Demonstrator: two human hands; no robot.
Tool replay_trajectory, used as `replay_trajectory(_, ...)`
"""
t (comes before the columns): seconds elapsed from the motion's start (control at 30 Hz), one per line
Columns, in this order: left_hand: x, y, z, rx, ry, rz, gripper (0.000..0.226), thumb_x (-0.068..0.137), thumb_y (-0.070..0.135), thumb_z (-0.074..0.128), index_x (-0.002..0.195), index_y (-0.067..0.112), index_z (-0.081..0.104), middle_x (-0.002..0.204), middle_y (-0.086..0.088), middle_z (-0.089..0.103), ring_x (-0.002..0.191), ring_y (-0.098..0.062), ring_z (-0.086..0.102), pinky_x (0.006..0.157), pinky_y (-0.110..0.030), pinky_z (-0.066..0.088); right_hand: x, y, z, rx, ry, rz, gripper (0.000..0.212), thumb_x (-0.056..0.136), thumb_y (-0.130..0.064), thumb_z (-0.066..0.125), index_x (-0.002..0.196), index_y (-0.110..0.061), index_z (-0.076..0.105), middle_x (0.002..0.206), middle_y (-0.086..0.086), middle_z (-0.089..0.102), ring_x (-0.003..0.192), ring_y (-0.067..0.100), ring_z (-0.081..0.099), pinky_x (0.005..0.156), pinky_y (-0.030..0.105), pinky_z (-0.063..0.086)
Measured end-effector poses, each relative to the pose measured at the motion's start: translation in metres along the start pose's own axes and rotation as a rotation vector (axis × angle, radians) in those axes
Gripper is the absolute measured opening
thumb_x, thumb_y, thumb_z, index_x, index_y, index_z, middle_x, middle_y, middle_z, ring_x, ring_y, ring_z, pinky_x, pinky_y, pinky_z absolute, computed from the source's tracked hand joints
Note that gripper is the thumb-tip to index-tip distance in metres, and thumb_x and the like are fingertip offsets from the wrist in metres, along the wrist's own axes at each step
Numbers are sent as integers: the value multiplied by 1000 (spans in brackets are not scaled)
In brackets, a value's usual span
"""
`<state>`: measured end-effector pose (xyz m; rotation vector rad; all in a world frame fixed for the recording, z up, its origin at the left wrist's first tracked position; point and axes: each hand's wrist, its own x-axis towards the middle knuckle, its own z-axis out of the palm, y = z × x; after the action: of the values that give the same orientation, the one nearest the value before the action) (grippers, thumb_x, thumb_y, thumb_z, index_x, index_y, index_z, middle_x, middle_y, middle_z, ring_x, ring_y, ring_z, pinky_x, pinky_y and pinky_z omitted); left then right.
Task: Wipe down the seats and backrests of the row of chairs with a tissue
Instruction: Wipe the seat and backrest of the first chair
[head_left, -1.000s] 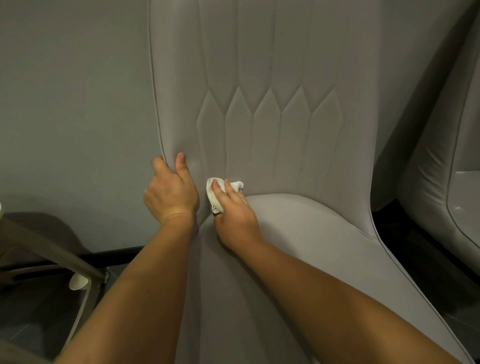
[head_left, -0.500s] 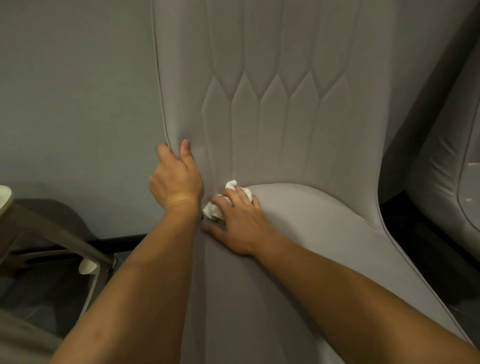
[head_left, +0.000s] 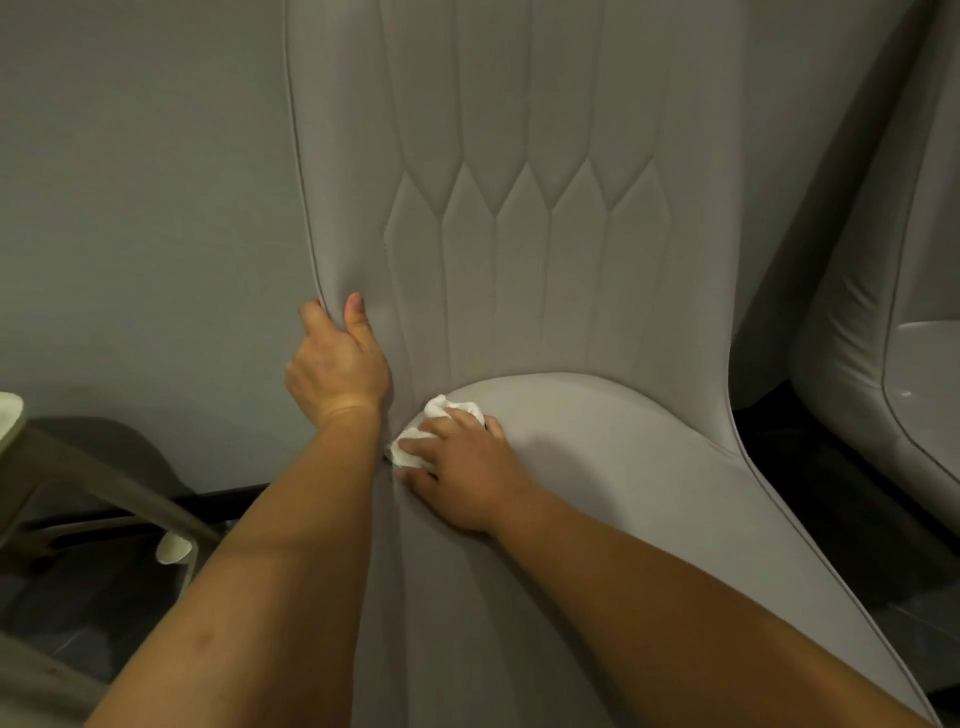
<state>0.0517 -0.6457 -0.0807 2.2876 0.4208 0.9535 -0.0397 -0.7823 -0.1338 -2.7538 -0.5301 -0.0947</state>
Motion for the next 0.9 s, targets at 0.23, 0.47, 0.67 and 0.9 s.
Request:
replay_trajectory(0.23, 11, -4, -20, 42, -244, 84, 54, 101, 52, 30, 116, 2, 45, 100, -31, 62, 89, -49, 57, 71, -49, 40, -23, -6, -4, 0, -111, -53, 43, 101, -53, 36, 135, -38, 56, 150, -4, 45, 145, 24, 27, 116, 48, 18)
replay_trajectory(0.47, 4, -26, -64, -100, -639, 53, 44, 94, 52, 54, 116, 14, 57, 113, -11, 66, 103, -34, 61, 80, -38, 47, 30, -16, -81, 549, 587, 319, 38, 105, -38, 43, 119, -15, 70, 119, 15, 69, 115, 36, 60, 95, 46, 47)
replay_trajectory(0.67, -109, -64, -78, 53, -800, -286, 65, 78, 68, 62, 117, 18, 46, 115, -5, 60, 104, -31, 58, 75, -37, 45, 101, -61, -141, 187, 809, 7, 42, 101, -47, 42, 138, -35, 57, 153, -2, 45, 147, 27, 28, 115, 51, 22)
replay_trajectory(0.9, -116, -86, -94, -69, -901, -482, 75, 83, 74, 50, 118, 9, 65, 107, -8, 67, 92, -25, 62, 85, -38, 51, 117, -71, -88, -248, 421, -131, 48, 101, -56, 37, 148, -45, 39, 168, -9, -3, 150, 31, -22, 114, 70, -1)
